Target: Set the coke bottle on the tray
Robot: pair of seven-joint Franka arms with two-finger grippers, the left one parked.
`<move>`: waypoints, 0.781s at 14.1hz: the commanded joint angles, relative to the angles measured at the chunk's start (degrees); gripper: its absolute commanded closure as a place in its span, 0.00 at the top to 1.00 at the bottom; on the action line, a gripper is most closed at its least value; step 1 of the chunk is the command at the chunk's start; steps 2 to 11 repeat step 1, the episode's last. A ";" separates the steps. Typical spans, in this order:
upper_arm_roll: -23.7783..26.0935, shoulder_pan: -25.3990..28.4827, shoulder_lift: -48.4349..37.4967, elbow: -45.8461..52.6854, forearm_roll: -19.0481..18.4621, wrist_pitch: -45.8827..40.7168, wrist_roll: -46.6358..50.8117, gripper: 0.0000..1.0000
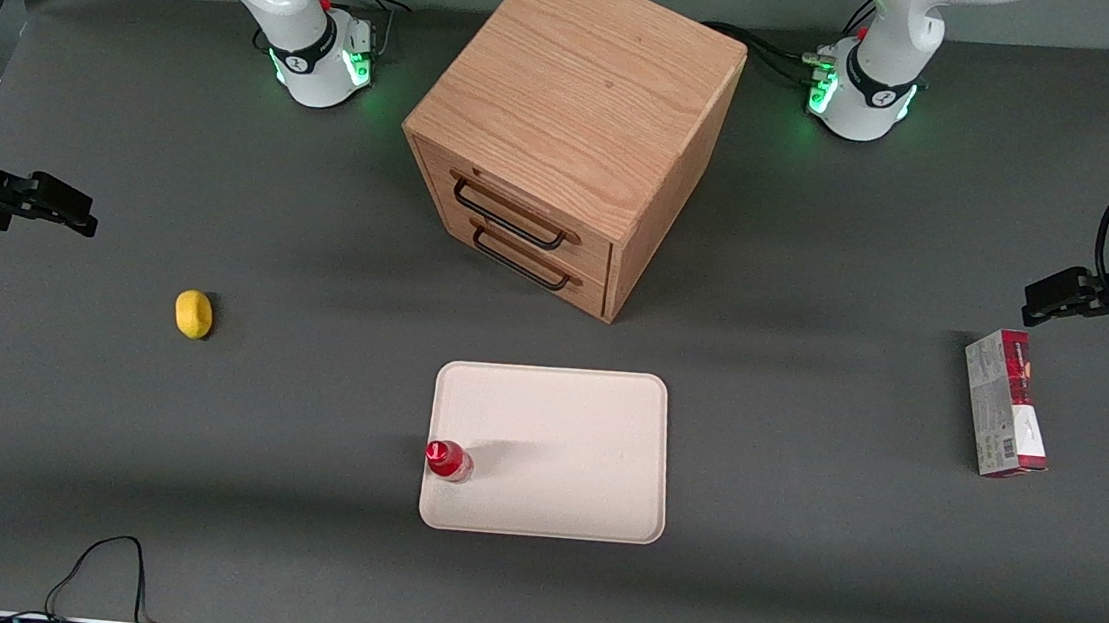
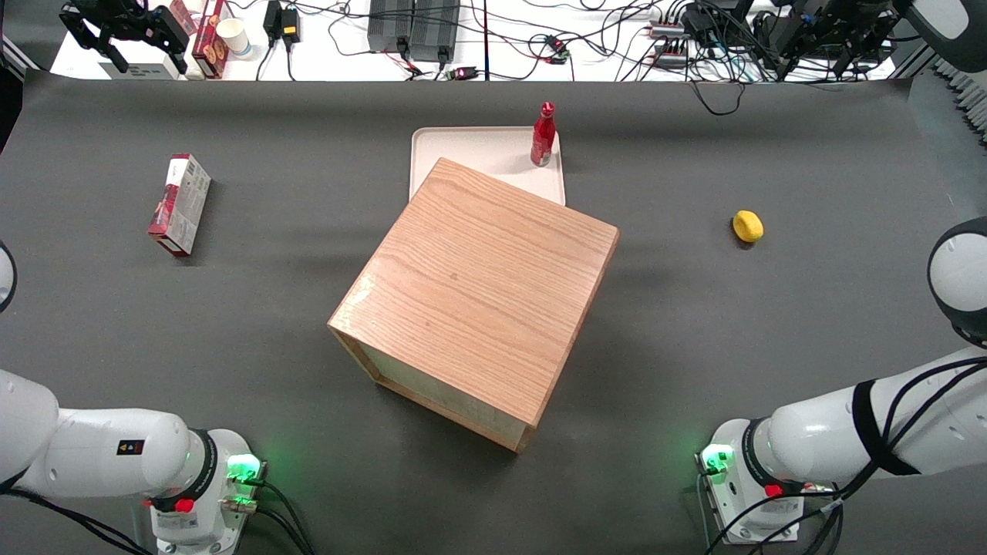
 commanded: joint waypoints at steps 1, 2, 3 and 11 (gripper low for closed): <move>-0.84 0.38 -1.50 -1.41 1.30 0.12 -1.18 1.00; -0.84 0.38 -1.50 -1.41 1.30 0.12 -1.18 1.00; -0.84 0.38 -1.50 -1.41 1.30 0.12 -1.18 1.00; -0.84 0.38 -1.50 -1.41 1.30 0.12 -1.18 1.00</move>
